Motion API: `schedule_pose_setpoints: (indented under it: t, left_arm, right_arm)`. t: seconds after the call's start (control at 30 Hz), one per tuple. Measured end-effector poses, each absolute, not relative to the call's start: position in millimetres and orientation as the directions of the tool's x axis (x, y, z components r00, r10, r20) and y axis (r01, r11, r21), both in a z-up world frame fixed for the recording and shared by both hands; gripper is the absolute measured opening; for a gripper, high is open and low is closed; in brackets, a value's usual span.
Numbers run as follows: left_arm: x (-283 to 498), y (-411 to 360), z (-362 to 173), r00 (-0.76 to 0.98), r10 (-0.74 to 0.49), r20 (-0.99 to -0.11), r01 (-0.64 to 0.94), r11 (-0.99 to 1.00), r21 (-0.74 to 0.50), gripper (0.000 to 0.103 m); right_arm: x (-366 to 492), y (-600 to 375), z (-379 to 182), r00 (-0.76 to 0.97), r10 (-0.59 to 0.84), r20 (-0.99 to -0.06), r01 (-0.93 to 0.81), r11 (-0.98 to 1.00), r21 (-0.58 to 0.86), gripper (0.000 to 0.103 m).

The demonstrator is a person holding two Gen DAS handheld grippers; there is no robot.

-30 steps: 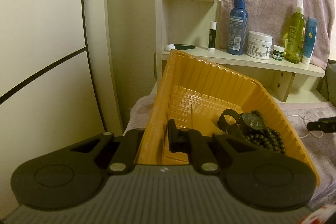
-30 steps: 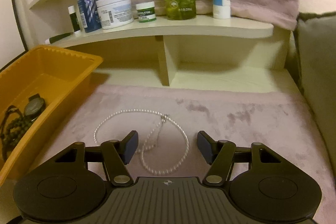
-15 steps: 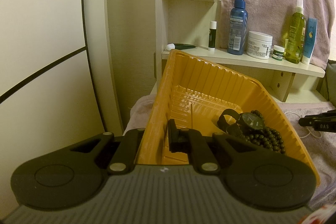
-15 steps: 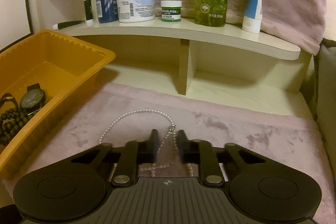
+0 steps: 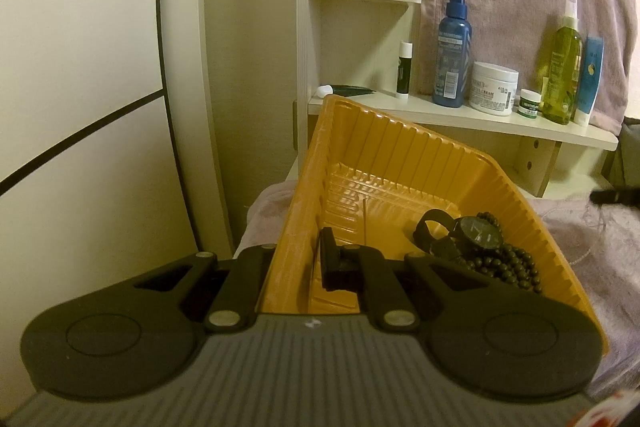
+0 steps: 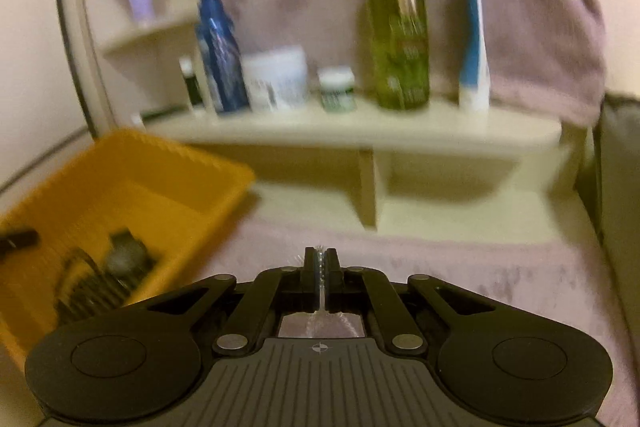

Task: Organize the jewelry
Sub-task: 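Lift the pearl necklace high with the right gripper, then lower the pearl necklace into the tray and open the right gripper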

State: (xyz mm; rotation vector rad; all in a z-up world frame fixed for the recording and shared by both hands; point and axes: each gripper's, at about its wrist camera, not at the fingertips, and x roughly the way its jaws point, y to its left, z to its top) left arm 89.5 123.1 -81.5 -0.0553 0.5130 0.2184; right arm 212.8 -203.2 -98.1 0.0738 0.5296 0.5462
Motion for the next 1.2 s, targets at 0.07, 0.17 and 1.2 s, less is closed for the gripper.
schedule_pose_setpoints:
  t: [0.07,0.17,1.2]
  left_arm:
    - [89,124,-82,0.850,0.192,-0.491,-0.221,0.975,-0.001,0.008]
    - [89,124,-82,0.851,0.190,-0.491,-0.220,0.975,-0.005,0.008]
    - [89,127,-82,0.856,0.180,-0.485,-0.223,0.974,-0.031,0.008]
  right_arm:
    - [209,-203,-83,0.727,0.536,-0.430,-0.492,0.843,0.219,0.002]
    - [207,-198,-63,0.719,0.575,-0.390,-0.525,0.818,0.237,0.002]
    - [166,-79,-68,0.438,0.772,-0.460,-0.739,0.601,0.305,0.004]
